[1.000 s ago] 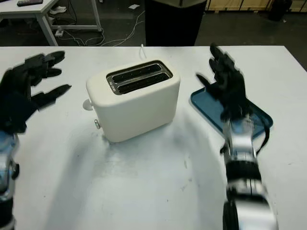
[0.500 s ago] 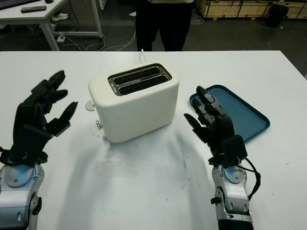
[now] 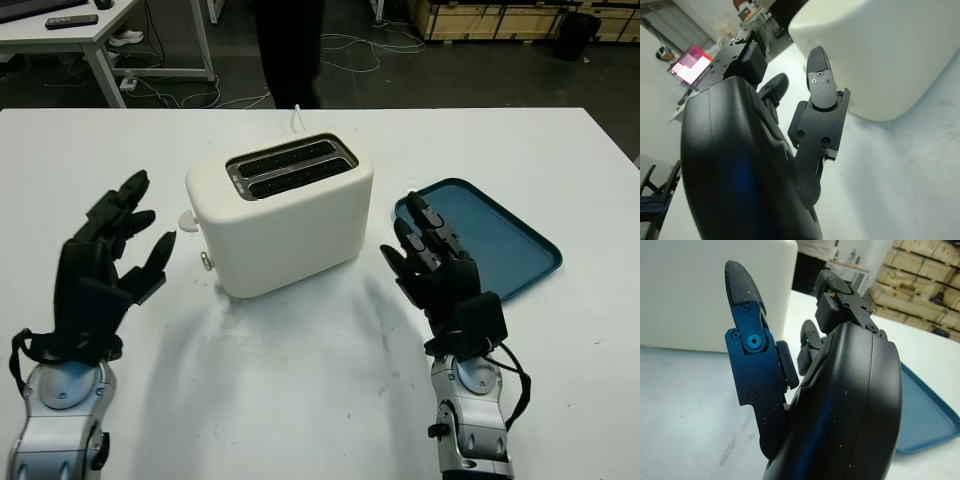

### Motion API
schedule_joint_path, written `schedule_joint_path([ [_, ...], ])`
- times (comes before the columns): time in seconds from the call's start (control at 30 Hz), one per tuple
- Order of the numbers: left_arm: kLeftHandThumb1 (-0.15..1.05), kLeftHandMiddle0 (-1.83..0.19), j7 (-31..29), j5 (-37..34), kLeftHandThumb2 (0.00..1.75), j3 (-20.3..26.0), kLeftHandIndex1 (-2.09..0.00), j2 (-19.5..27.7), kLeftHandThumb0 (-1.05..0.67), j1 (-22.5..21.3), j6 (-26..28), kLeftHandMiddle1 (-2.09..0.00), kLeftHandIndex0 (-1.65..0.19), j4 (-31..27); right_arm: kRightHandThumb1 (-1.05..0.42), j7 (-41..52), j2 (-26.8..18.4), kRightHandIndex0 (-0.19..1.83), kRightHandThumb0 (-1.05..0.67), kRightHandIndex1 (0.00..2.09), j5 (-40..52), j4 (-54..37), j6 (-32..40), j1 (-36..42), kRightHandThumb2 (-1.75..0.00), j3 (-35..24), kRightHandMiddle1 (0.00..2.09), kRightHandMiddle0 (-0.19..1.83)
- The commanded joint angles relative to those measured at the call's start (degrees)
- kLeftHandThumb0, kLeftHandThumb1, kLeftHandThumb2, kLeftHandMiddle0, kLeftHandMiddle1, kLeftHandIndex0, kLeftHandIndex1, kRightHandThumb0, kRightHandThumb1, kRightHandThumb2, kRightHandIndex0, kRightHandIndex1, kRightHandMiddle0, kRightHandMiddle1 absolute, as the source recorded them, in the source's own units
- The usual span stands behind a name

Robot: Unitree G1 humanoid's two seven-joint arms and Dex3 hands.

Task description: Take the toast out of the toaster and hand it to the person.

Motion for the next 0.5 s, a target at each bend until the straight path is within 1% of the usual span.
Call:
schedule_joint_path([
  [0.0, 0.92, 0.00, -0.80, 0.72, 0.51, 0.65, -0.02, 0.85, -0.21, 0.73, 1.25, -0.95, -0.36, -1.16, -0.92, 0.37, 0.28, 0.40, -0.63, 0.06, 0.54, 1.71, -1.71, -0.54, -0.06, -0.65, 0.02, 0.43],
  [0.03, 0.92, 0.00, -1.12, 0.62, 0.51, 0.95, -0.03, 0.97, -0.19, 0.84, 1.91, -0.95, -0.37, -1.76, -0.92, 0.64, 0.44, 0.41, -0.59, 0.06, 1.01, 2.41, -2.36, -0.82, -0.06, -0.96, 0.02, 0.44],
  [0.13, 0.92, 0.00, -2.03, 0.12, 0.51, 1.93, -0.02, 1.08, -0.17, 1.30, 3.77, -0.87, -0.36, -3.13, -0.92, -0.03, 0.04, 0.43, -0.59, 0.07, 0.13, 2.22, -1.77, -1.04, -0.06, -1.07, 0.03, 0.46],
  [0.27, 0.92, -0.01, -2.56, -0.48, 0.52, 2.85, -0.02, 1.05, -0.22, 1.41, 2.92, -0.87, -0.35, -2.06, -0.92, -0.63, -0.11, 0.42, -0.60, 0.07, -0.89, 1.75, -1.30, -1.10, -0.07, -0.86, 0.02, 0.46],
  [0.33, 0.92, 0.00, -2.48, -0.29, 0.52, 2.79, -0.02, 0.94, -0.23, 1.39, 2.80, -0.87, -0.36, -1.64, -0.92, -0.69, 0.08, 0.42, -0.61, 0.06, -0.96, 1.78, -1.42, -1.05, -0.06, -0.75, 0.02, 0.46],
  [0.47, 0.92, -0.01, -2.28, 0.08, 0.52, 2.12, -0.02, 0.32, -0.21, 1.19, 3.72, -0.88, -0.36, -1.84, -0.92, -0.16, 0.30, 0.42, -0.58, 0.06, -0.37, 2.50, -2.76, -1.06, -0.06, -0.83, 0.01, 0.46],
])
